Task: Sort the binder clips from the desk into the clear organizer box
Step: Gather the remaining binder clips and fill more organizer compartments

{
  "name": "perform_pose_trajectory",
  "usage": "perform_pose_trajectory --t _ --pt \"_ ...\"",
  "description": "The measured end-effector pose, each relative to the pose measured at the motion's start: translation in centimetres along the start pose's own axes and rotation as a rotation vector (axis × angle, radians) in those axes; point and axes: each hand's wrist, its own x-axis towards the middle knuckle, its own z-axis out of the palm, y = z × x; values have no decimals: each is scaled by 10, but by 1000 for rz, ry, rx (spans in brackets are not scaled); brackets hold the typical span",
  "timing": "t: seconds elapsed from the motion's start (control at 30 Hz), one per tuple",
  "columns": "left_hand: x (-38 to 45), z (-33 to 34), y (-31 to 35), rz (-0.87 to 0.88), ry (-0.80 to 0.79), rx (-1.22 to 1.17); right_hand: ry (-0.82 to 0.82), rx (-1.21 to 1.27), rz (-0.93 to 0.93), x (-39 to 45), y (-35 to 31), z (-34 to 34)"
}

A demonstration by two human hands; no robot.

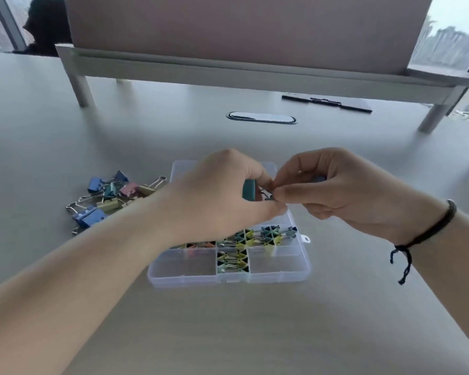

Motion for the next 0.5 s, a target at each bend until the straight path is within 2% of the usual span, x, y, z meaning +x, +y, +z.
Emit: perform_pose_trajectory --t 0.23,0.5 --pt "15 10 15 1 -110 -47 -10 -11 -112 -4 19 -17" --pt "8 21 7 42 41 -143 33 -139 -187 -9 15 -20"
